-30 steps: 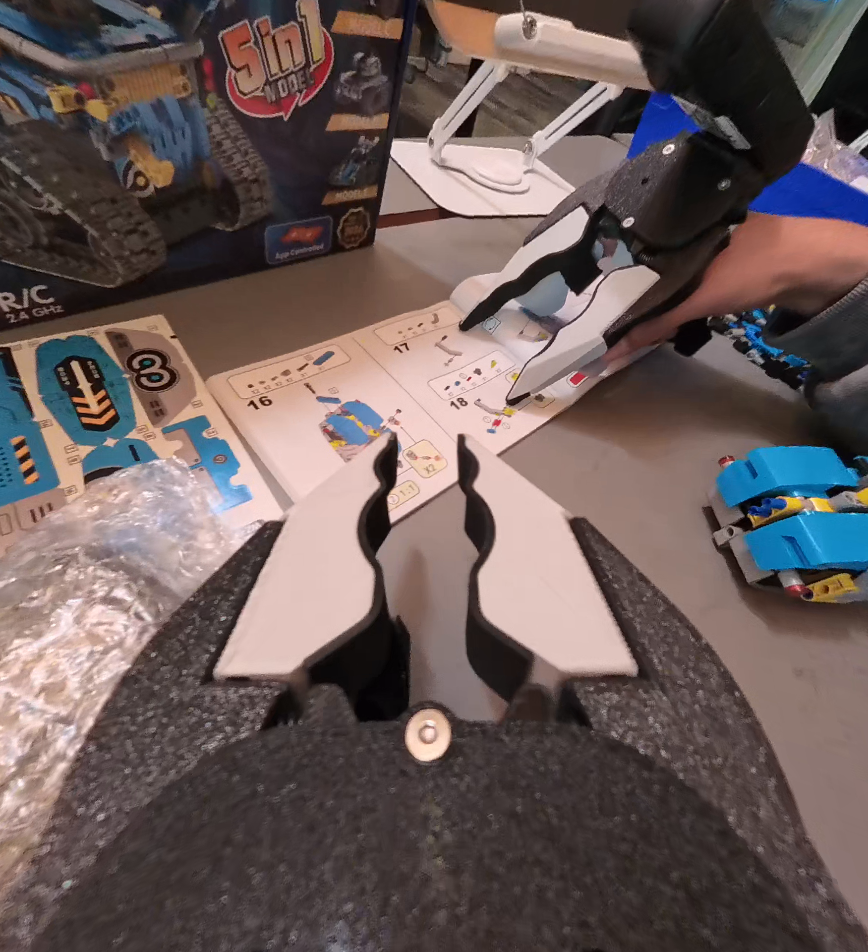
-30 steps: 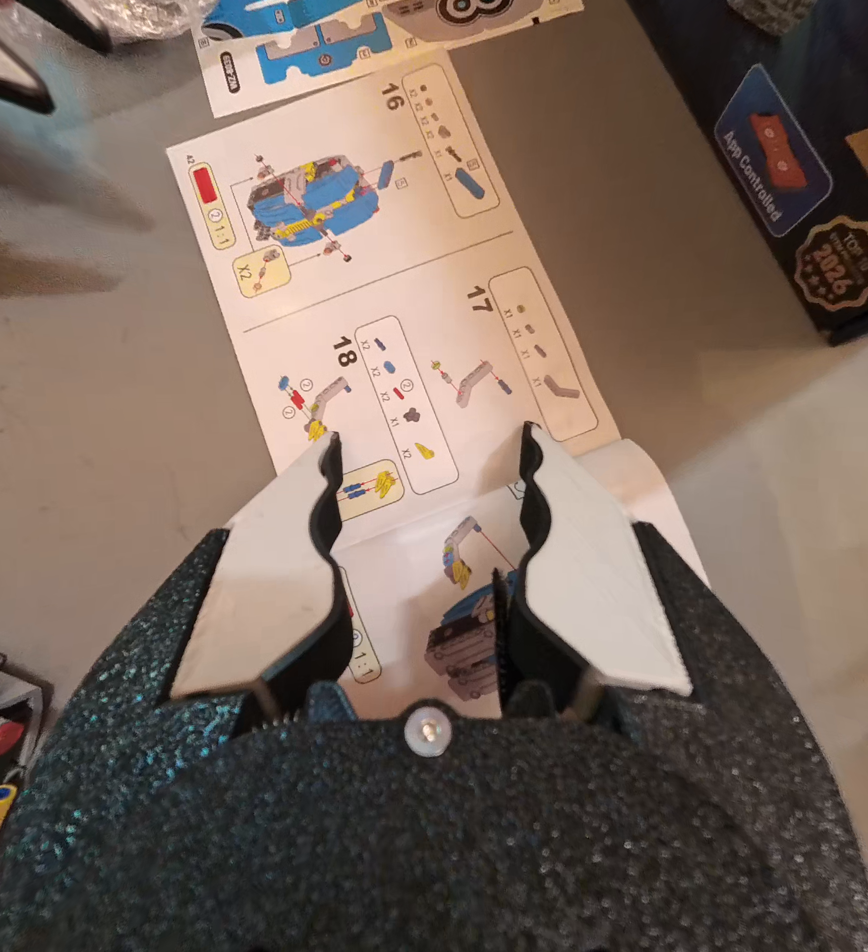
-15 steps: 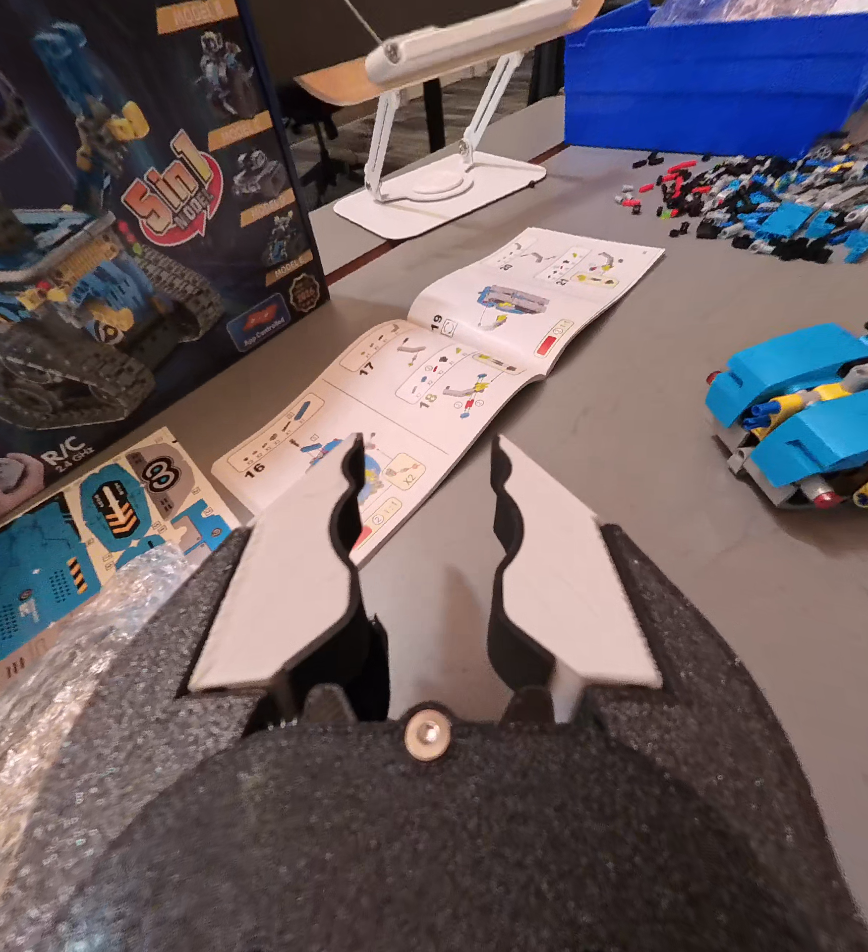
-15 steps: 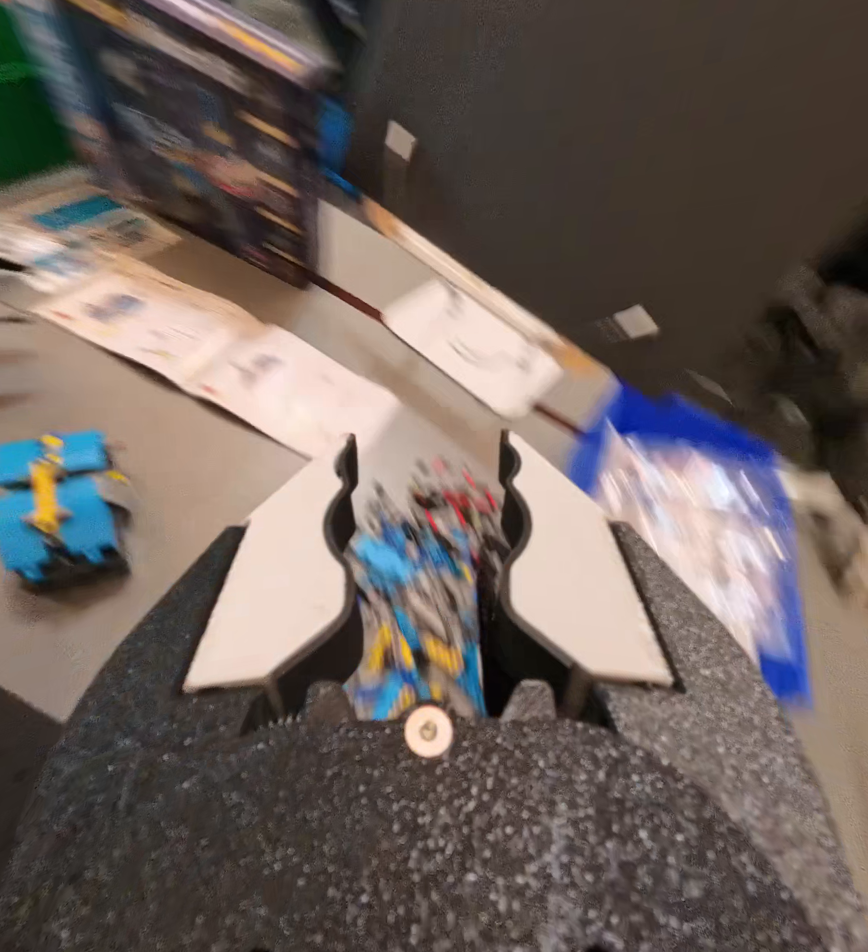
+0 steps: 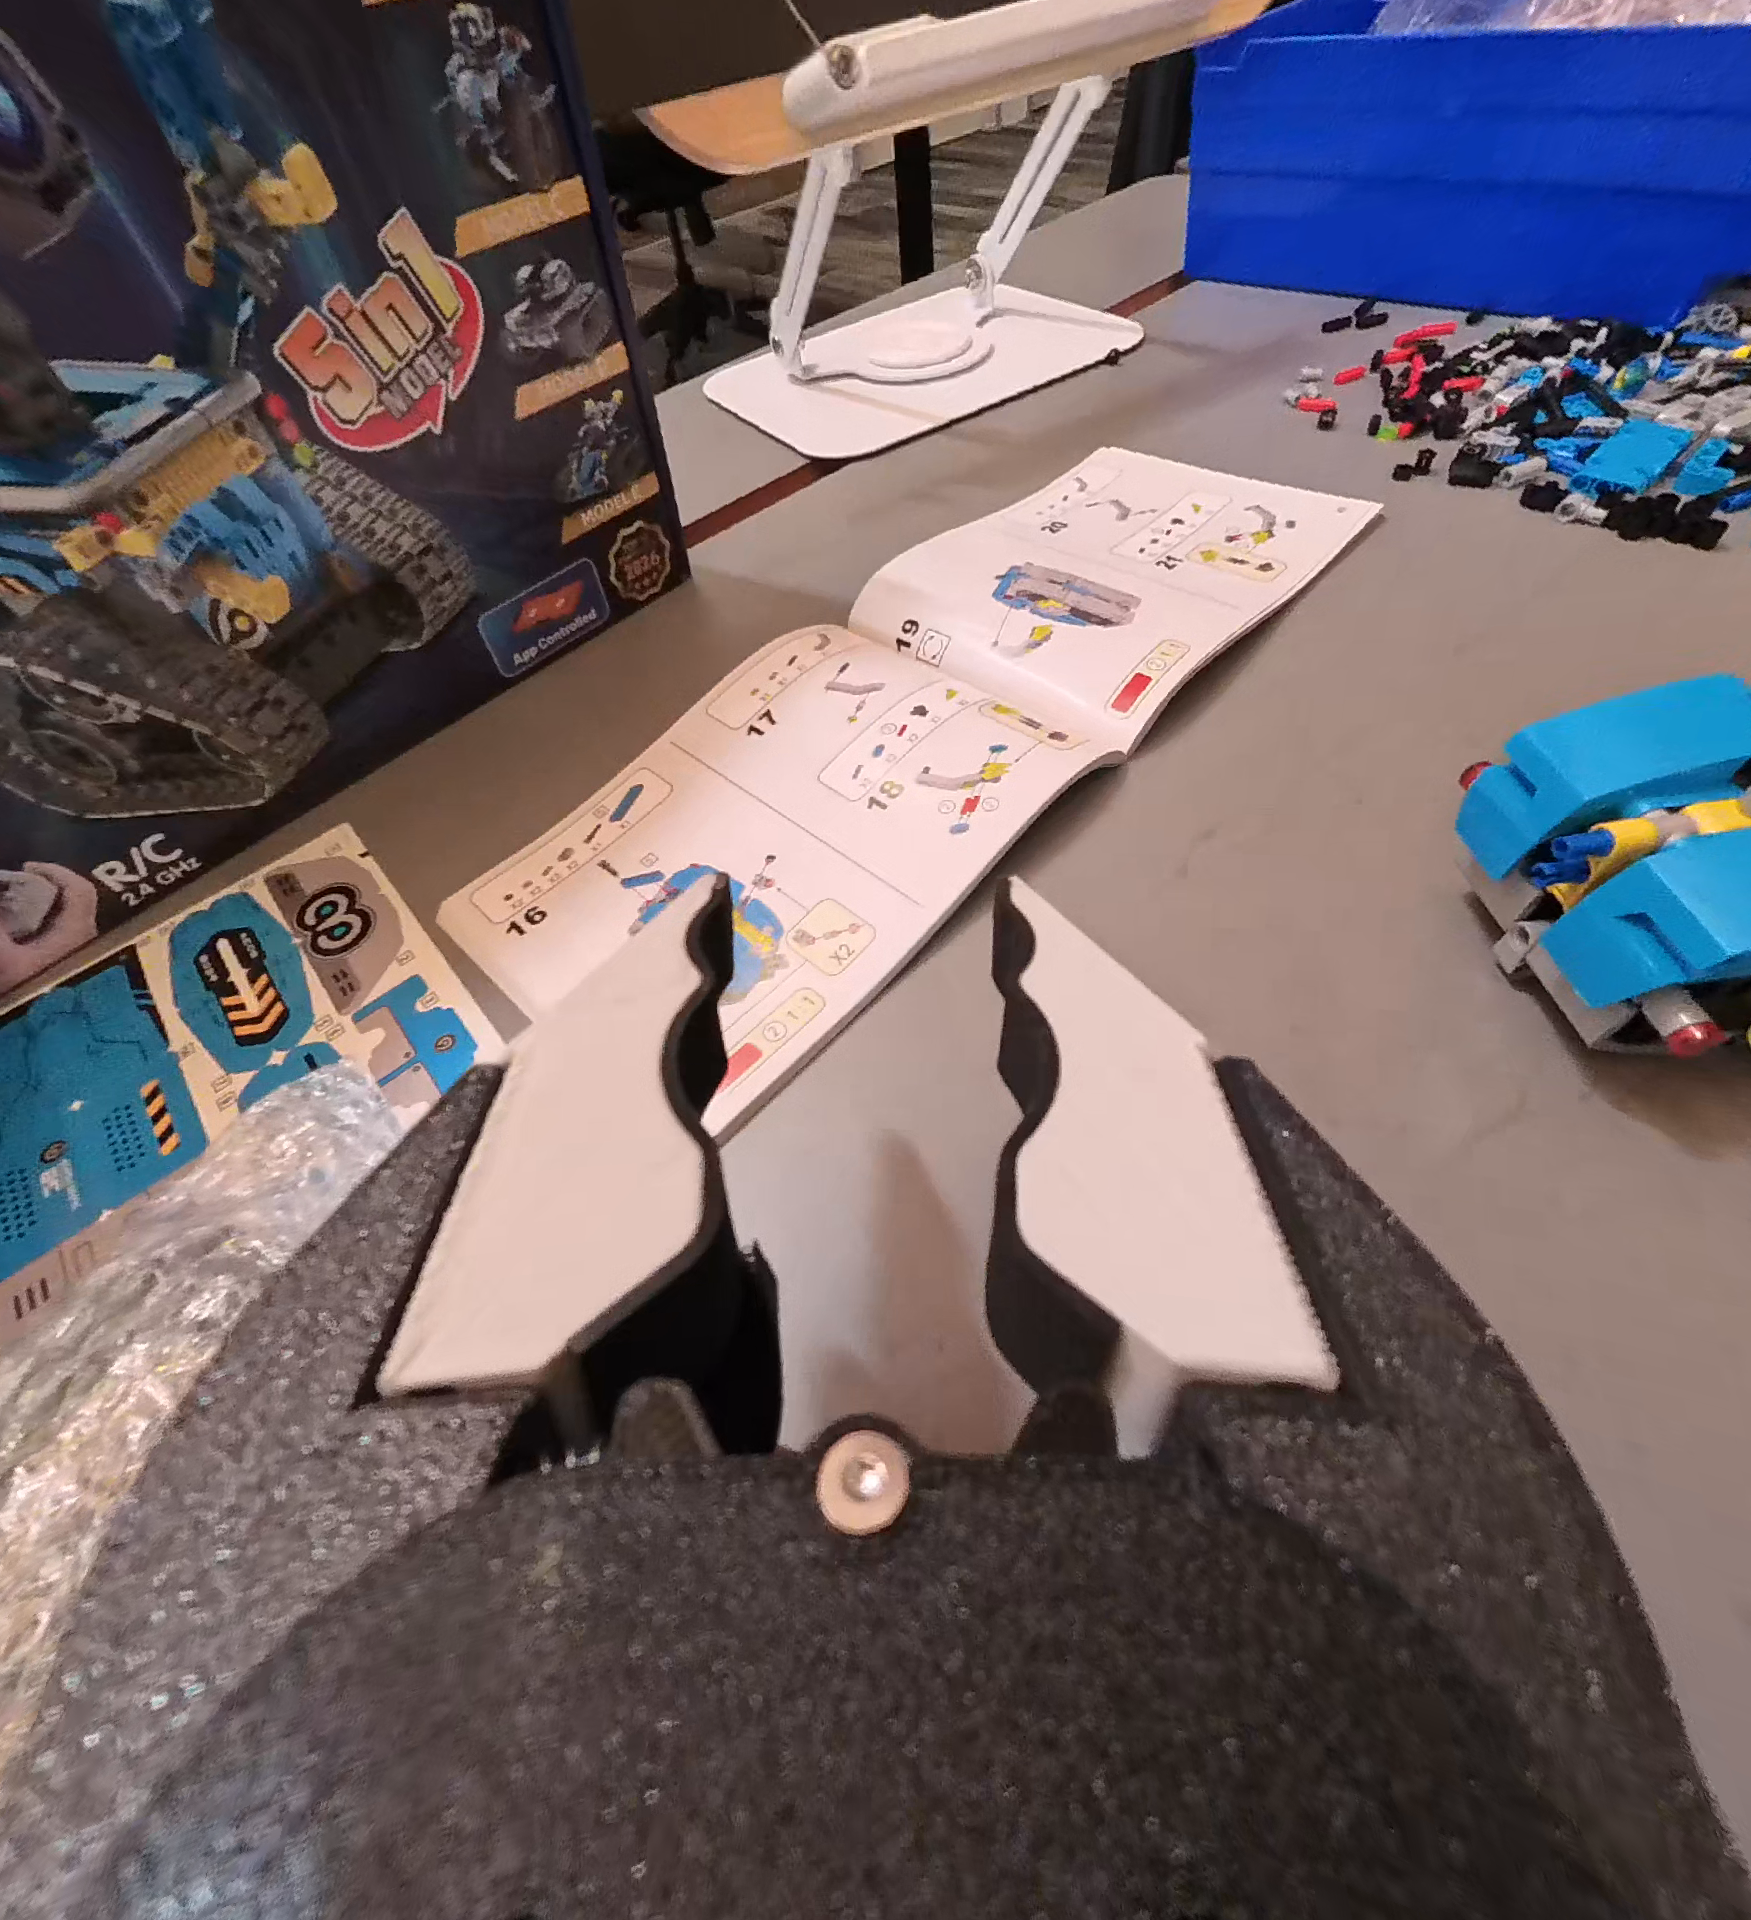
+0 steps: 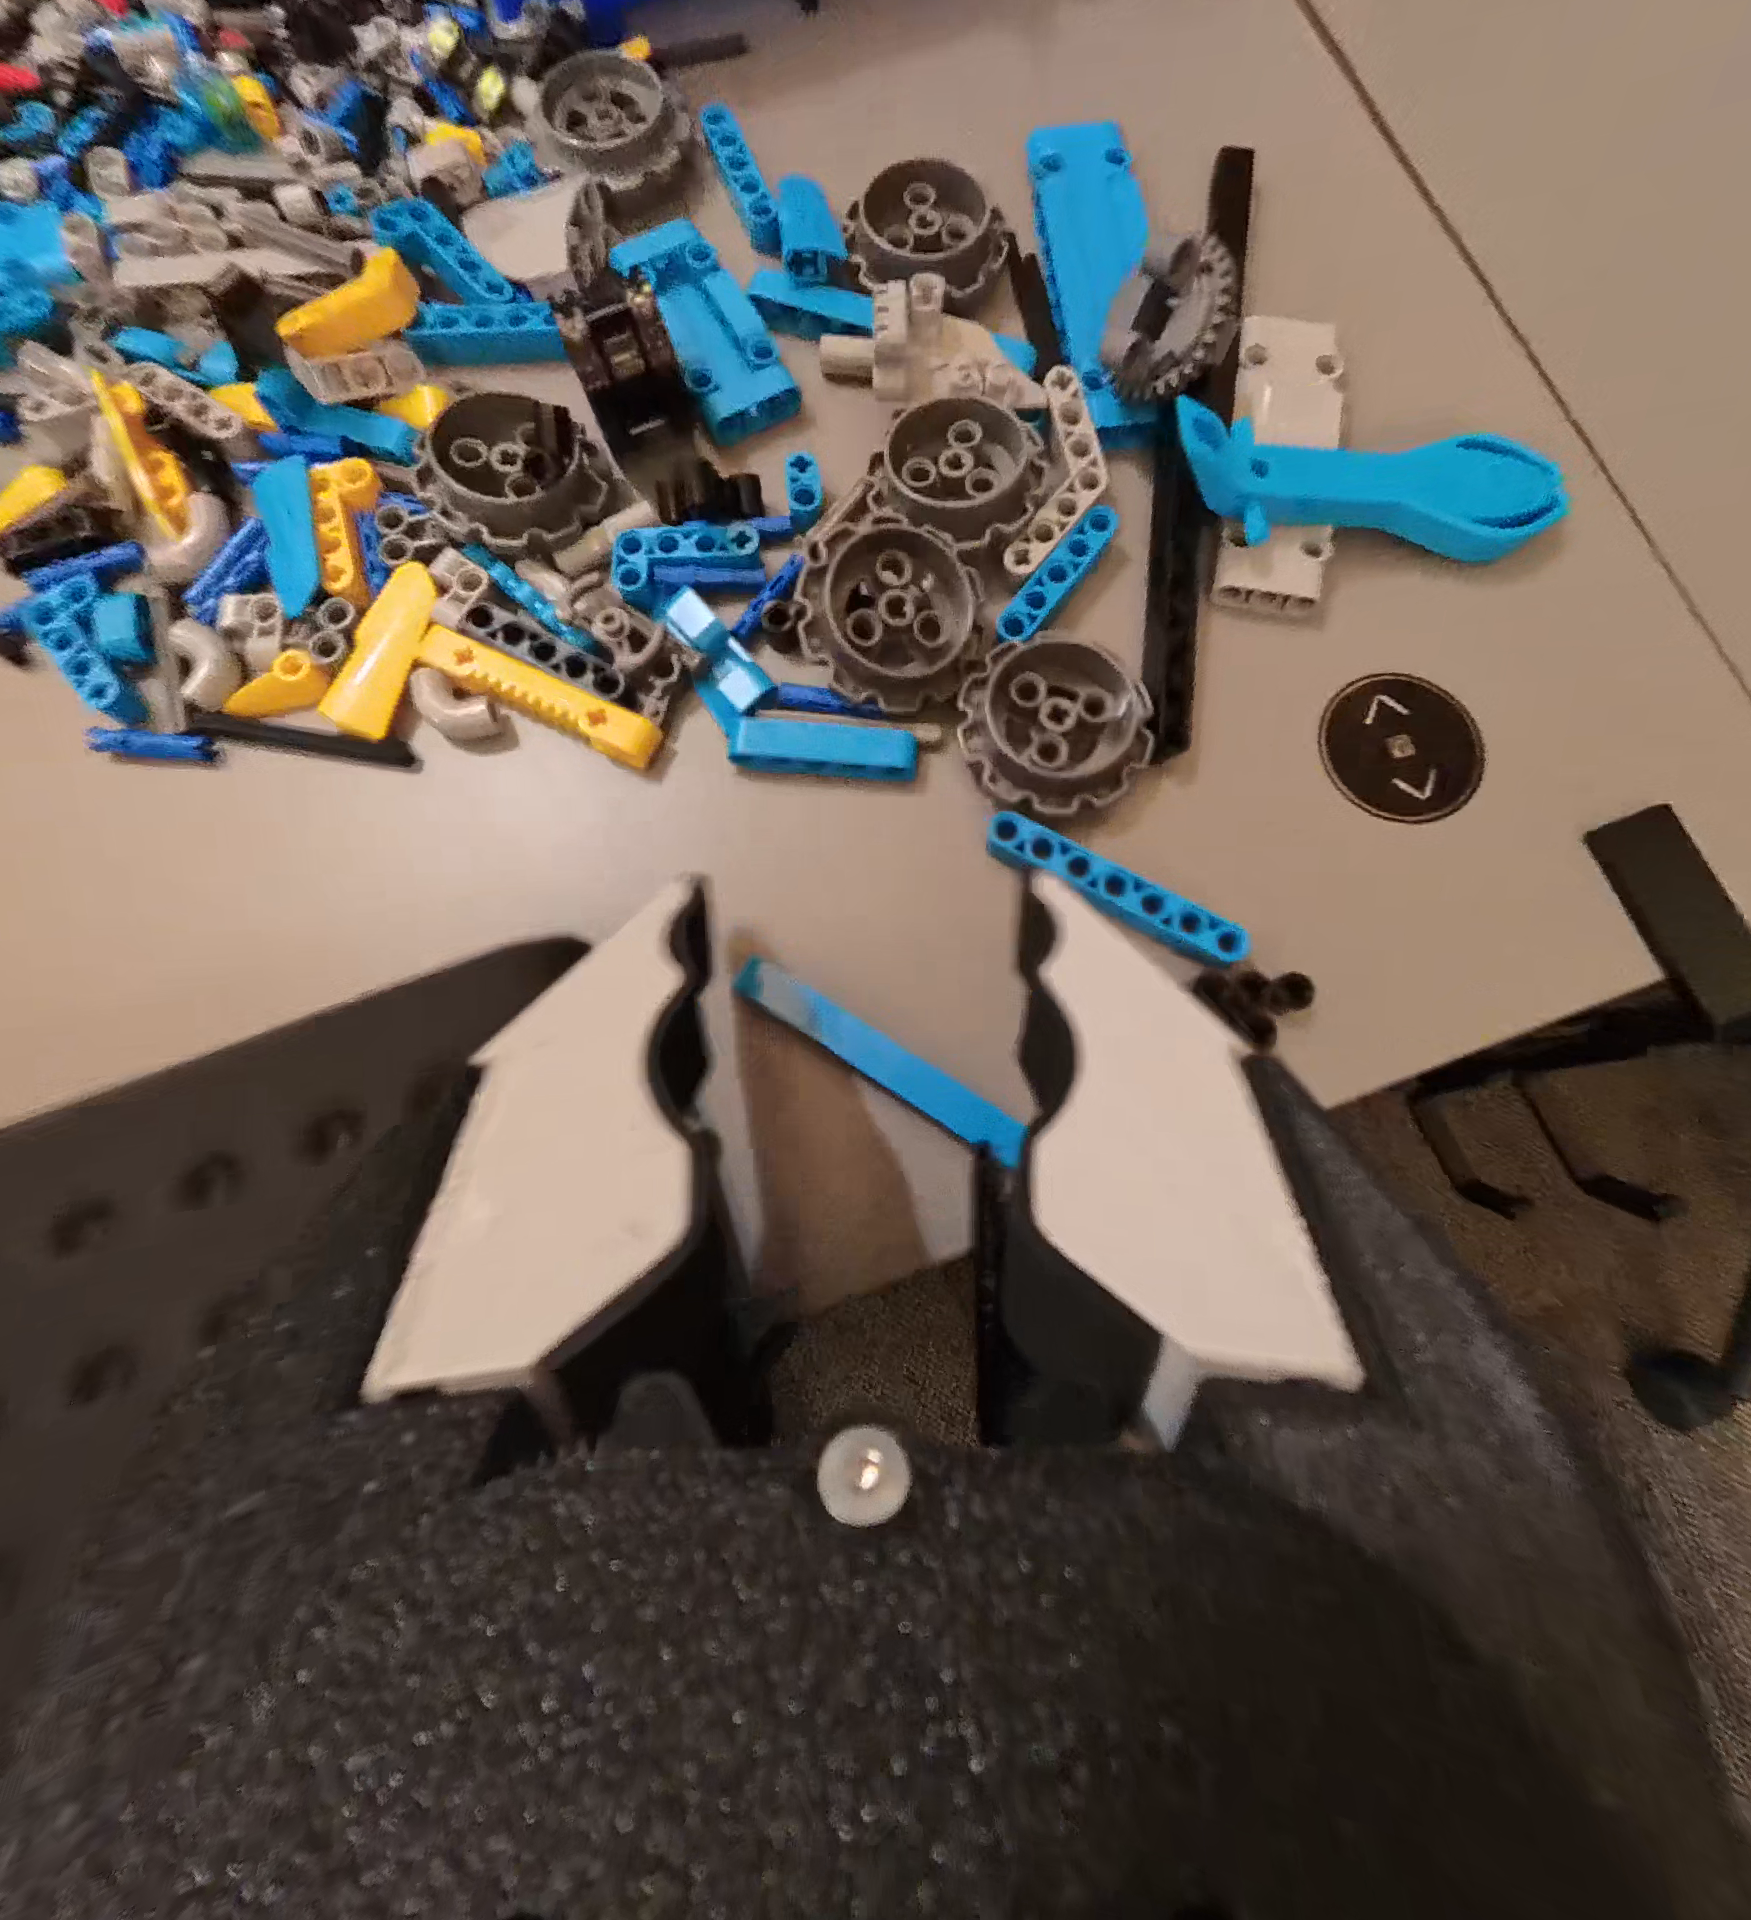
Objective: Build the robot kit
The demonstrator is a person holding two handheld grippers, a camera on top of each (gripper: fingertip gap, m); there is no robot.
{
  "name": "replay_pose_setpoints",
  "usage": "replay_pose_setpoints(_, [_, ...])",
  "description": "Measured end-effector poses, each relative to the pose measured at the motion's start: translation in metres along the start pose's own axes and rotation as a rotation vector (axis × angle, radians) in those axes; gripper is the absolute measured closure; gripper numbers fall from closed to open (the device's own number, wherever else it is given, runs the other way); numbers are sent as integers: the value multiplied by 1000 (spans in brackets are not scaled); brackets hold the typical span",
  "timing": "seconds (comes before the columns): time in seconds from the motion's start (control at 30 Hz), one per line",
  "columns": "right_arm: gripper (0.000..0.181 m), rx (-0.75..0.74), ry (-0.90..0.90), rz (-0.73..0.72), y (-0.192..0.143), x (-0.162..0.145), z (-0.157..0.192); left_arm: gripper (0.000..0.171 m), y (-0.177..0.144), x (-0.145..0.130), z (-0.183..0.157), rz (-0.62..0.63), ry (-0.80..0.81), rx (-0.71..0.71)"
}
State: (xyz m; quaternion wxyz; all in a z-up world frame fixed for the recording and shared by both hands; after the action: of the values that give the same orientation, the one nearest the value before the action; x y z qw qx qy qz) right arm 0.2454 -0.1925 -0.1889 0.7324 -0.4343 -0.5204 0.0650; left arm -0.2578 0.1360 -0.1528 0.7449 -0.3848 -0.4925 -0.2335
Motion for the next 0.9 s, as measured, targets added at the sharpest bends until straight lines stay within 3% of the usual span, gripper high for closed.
replay_pose_setpoints(0.03, [136,-40,10,9,5,2,2,122,0,0,1,-2,-4,5])
replay_pose_setpoints(0.1, [137,-115,4,37,15,5,3,122,-1,1,1,-6,3,15])
replay_pose_setpoints(0.23, [150,-93,7,28,19,10,11,122,-1,1,-2,-8,43,30])
replay_pose_setpoints(0.4, [145,-87,49,-9,20,10,8,122,1,0,-5,10,67,24])
replay_pose_setpoints(0.9, [153,-40,30,-25,22,13,14,122,1,-1,-12,18,136,41])
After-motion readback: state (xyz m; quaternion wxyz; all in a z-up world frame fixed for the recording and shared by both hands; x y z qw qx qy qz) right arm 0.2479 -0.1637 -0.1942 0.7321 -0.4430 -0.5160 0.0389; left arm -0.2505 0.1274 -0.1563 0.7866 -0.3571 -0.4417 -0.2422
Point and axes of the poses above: each gripper's, where its closed fingertips meet, y out along the fingers, x out of its top, z = x × y across the jaws, the point moved 4 cm from there along -y, back along the fingers, and after that the axes turned 7 degrees about y, right-handed, at the moved point
